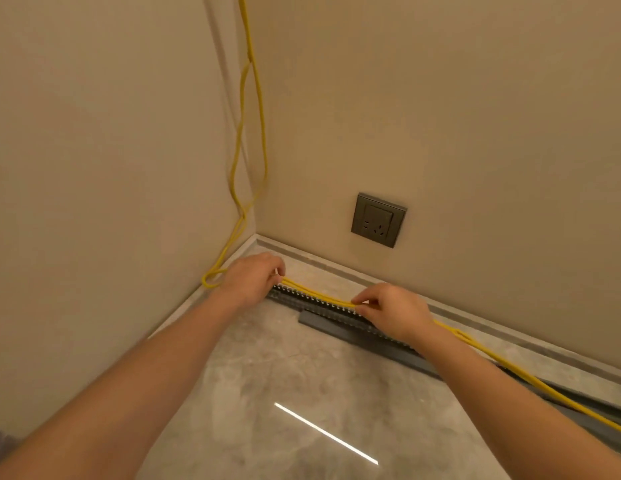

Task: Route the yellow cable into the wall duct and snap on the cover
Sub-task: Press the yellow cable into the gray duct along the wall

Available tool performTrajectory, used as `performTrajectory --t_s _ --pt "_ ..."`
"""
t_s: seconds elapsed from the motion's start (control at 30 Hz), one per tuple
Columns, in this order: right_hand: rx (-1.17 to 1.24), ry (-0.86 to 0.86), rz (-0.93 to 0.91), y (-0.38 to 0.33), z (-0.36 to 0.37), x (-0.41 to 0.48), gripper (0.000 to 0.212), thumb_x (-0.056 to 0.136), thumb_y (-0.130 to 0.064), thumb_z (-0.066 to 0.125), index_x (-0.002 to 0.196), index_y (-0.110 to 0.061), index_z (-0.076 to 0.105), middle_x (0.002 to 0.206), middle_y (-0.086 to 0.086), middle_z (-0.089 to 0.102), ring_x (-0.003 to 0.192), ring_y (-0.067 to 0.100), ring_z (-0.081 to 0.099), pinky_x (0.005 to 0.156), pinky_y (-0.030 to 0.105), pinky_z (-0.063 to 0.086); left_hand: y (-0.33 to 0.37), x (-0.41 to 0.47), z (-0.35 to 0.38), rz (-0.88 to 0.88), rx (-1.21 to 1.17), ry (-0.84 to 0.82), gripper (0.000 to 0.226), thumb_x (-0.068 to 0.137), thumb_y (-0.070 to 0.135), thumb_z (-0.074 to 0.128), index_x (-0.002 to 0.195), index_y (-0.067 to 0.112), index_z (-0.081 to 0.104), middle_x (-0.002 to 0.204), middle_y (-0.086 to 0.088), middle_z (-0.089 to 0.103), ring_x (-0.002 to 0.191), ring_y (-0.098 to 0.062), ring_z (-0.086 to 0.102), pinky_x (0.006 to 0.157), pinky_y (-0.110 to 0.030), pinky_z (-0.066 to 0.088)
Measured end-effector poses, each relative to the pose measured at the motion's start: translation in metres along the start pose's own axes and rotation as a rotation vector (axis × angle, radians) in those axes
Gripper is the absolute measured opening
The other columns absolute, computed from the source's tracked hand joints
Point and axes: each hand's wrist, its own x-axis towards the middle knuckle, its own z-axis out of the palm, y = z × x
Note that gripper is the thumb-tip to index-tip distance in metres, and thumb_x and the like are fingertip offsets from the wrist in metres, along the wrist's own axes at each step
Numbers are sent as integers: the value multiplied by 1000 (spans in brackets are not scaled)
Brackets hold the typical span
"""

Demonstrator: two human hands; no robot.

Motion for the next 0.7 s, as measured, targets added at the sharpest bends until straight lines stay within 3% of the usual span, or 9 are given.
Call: performTrajectory --t_s 0.27,0.5,0.63,0.7 --pt "-96 -63 -9 10 13 13 20 90 -44 55 103 -43 69 108 -14 66 99 14 60 72 30 51 -1 10 21 68 59 -57 13 94 33 55 104 30 62 105 5 62 98 -19 60 80 -35 45" --pt "-117 -31 -5 10 25 15 20 89 -39 57 103 -40 71 100 -9 58 94 16 60 63 26 41 1 12 32 9 -4 -111 13 91 33 60 100 30 68 103 3 59 95 -20 59 77 -34 44" --pt "-8 -37 97 8 34 18 19 86 -28 58 97 -36 72 95 -10 54 94 16 58 66 26 40 -1 17 34 -42 -61 -178 12 91 29 59 99 28 67 104 1 58 97 -22 58 78 -35 46" --pt "-3 -47 60 3 38 22 21 84 -22 57 93 -32 73 96 -7 60 96 18 57 70 28 45 -1 19 33 -60 -82 -201 9 90 27 60 97 27 67 104 1 58 97 -22 59 79 -36 47"
